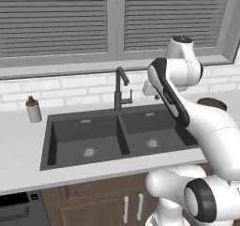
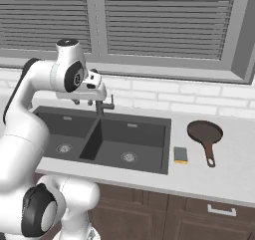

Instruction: Pick the pan and sponge and place them into the sink. Then turn on the water.

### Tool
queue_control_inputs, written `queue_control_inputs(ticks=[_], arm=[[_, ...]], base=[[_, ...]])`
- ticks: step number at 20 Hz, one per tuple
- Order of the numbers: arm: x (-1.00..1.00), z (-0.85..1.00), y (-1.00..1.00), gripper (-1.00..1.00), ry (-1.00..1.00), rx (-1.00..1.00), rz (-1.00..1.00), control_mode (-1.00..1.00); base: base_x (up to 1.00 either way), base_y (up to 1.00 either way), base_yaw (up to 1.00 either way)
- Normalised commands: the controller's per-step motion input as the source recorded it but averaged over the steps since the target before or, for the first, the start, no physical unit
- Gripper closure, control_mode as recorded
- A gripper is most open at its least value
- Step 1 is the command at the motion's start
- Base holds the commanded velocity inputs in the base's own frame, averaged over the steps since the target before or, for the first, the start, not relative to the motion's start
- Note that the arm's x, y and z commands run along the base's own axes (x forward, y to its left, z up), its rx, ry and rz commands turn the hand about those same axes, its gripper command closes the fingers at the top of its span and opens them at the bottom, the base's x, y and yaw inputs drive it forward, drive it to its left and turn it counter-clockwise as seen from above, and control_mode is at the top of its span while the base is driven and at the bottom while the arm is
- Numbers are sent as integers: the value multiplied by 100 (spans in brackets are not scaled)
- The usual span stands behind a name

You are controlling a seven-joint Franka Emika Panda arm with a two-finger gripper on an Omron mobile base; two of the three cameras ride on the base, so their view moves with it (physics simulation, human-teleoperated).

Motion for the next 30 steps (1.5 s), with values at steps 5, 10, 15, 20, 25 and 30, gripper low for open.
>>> queue_control_inputs(ticks=[5, 10, 15, 20, 25, 30], arm=[[0, -3, -40, -100, -2, 0, 0, -100], [0, -1, -100, -100, 0, 0, 0, -100], [0, -11, -100, -100, 1, 1, 0, -100], [0, -25, -100, -100, 1, 0, 0, -100], [3, -41, -98, -100, 0, -4, -3, -100], [41, -59, -83, -100, 0, -16, -10, -100]], base=[[0, 0, 0], [0, 0, 0], [0, 0, 0], [0, 0, 0], [0, 0, 0], [0, 0, 0]])
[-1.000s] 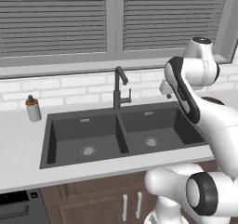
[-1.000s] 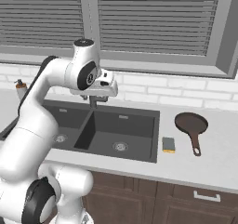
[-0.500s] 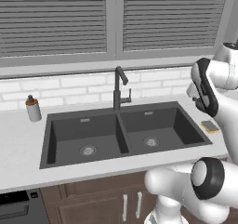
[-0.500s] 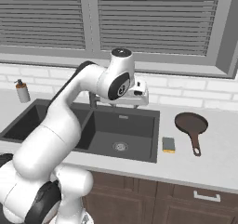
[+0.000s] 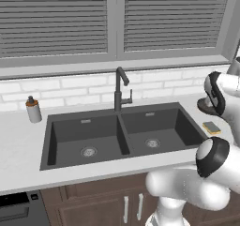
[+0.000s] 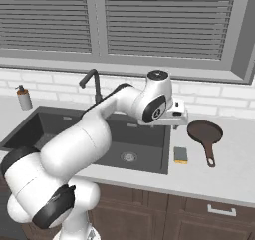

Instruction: Pick the pan and sponge and place them into the sink. Then turn on the water.

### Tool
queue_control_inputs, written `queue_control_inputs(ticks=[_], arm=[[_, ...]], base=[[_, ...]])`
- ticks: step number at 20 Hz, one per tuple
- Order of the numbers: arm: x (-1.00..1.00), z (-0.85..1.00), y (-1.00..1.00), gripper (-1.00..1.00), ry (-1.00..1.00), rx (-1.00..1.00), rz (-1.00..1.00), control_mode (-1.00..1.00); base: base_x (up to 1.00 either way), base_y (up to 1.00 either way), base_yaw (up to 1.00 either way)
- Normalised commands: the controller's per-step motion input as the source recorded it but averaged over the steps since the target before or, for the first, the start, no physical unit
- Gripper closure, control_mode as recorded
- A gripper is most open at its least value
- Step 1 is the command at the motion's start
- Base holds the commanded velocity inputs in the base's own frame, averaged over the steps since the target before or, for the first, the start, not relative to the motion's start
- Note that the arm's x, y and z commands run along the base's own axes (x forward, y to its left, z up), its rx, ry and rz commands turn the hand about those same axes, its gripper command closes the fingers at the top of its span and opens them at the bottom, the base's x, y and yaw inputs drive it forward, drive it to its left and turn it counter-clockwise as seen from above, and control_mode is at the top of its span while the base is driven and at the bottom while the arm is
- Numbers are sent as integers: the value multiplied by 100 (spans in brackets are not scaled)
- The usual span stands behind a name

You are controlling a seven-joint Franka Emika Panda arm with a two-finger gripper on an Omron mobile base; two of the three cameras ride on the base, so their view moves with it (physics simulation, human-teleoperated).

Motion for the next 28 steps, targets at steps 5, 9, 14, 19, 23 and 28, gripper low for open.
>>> queue_control_inputs(ticks=[5, 9, 14, 19, 23, 28], arm=[[49, -48, -72, -100, 1, -7, -7, -100], [2, -16, -27, -100, 1, 2, 0, -100], [0, -9, -15, -100, 1, 9, 0, -100], [0, -27, -1, -100, 3, 6, 0, -100], [5, -27, 0, -100, 6, 1, 0, -100], [18, -25, 0, -100, 5, 0, 0, -100]], base=[[0, 0, 0], [0, 0, 0], [0, 0, 0], [0, 0, 0], [0, 0, 0], [0, 0, 0]])
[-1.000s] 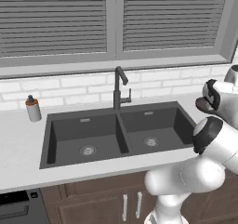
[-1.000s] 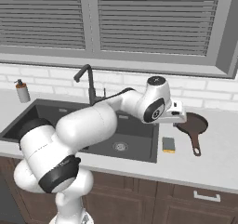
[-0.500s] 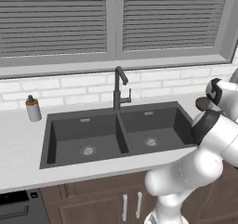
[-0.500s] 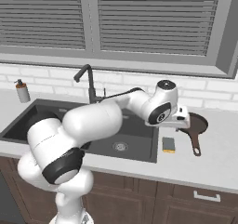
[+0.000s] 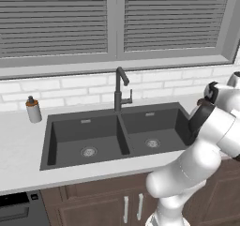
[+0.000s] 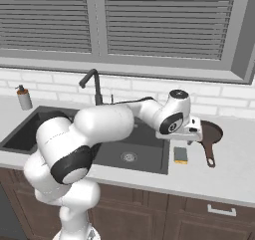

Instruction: Pick the pan and sponge and place them into the sink. Then turn on the water.

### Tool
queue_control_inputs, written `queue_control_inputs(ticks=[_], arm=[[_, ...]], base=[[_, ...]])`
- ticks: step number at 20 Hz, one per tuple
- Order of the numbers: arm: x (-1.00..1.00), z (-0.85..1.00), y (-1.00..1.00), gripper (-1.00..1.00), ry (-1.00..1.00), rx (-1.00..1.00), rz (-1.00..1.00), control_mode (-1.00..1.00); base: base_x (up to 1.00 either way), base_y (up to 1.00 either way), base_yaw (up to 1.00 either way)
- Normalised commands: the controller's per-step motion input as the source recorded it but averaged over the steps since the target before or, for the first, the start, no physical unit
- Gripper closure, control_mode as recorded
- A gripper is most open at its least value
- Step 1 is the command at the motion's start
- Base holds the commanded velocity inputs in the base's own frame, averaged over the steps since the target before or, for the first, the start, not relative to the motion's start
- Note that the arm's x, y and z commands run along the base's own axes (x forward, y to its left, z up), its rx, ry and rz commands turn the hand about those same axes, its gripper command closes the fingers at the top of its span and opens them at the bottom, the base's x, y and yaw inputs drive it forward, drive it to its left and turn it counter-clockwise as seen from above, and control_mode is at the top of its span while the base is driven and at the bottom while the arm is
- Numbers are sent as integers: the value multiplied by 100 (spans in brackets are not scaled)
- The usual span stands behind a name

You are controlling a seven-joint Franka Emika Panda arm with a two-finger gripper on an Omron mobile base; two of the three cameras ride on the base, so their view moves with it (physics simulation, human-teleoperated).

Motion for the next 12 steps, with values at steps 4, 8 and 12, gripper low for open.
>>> queue_control_inputs(ticks=[4, 8, 12], arm=[[14, -35, 0, -100, 1, 0, 0, -100], [14, -39, 0, -100, 0, 0, 0, -100], [20, -35, -2, -100, 0, 1, 0, -100]], base=[[0, 0, 0], [0, 0, 0], [0, 0, 0]])
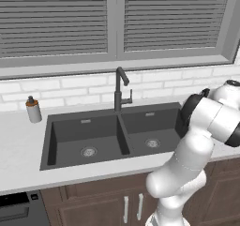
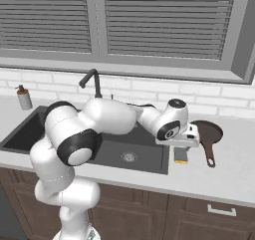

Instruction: Pick the pan and sponge and place them into the sink. Then turn on the water.

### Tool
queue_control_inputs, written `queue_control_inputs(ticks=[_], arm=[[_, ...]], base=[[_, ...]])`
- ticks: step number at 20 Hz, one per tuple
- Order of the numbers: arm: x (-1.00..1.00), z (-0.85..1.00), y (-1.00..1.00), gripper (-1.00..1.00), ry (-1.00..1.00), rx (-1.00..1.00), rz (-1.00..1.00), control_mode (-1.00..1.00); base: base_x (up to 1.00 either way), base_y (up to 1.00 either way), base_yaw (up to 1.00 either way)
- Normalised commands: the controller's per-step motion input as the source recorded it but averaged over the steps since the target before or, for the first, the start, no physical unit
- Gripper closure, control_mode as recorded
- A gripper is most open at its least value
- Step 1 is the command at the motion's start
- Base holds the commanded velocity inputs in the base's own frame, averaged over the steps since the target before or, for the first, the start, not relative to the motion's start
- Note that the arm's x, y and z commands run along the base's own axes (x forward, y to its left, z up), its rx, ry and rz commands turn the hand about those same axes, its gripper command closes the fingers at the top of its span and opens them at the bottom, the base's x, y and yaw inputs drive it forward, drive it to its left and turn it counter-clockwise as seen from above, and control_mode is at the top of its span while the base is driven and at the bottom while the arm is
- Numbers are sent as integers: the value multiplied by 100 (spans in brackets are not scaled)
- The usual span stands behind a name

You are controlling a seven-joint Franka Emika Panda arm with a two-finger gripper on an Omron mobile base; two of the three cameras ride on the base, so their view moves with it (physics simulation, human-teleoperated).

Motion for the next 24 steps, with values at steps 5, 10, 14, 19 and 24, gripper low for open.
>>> queue_control_inputs(ticks=[5, 10, 14, 19, 24], arm=[[23, -32, -6, -100, 1, 0, 0, -100], [29, -20, -28, -100, 6, 6, 0, -100], [28, -21, -26, -100, 6, 5, 0, -100], [28, -22, -22, -100, 5, 4, 0, -100], [22, -27, -10, -100, 3, 1, 0, -100]], base=[[0, 0, 0], [0, 0, 0], [0, 0, 0], [0, 0, 0], [0, 0, 0]])
